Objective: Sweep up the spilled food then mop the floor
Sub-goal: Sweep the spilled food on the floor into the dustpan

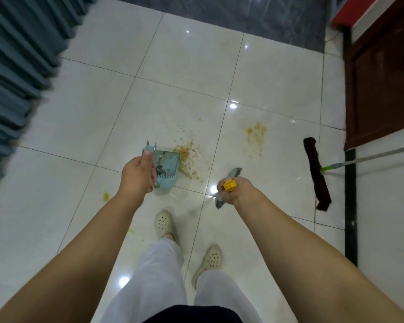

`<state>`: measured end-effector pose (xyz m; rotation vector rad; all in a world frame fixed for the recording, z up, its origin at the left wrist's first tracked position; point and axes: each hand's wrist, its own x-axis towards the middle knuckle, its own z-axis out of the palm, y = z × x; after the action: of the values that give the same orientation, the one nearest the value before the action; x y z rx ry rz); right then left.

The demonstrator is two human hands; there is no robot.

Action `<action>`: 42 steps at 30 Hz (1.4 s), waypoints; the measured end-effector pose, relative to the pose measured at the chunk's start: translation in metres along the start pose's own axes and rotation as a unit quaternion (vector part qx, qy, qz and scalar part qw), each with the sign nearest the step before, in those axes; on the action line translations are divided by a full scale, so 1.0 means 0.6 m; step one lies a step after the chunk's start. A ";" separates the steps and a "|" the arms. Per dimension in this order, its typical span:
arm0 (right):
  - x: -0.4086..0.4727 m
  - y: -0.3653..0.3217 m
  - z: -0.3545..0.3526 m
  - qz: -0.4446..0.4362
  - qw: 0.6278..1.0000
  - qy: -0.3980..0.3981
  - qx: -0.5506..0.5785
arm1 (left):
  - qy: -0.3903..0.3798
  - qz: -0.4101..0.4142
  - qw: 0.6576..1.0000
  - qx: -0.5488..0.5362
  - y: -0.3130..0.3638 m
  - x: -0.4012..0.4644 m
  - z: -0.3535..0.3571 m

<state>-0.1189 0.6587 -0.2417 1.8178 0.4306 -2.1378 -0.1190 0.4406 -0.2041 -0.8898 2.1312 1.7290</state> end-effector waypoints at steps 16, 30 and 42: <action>0.040 0.076 0.286 0.016 0.998 -0.035 -0.046 | -0.033 -0.003 0.999 -0.004 0.120 0.238 -0.103; 0.043 -0.008 0.307 -0.056 0.994 0.034 -0.092 | -0.067 -0.021 0.997 -0.014 0.172 0.320 -0.076; 0.145 -0.023 0.398 -0.037 0.981 0.062 -0.179 | -0.074 -0.030 0.997 -0.017 0.168 0.371 -0.073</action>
<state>-0.3523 0.5695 -0.2907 1.7525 0.8646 -1.8478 -0.3454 0.3439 -0.2355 -0.7994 1.9669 1.7479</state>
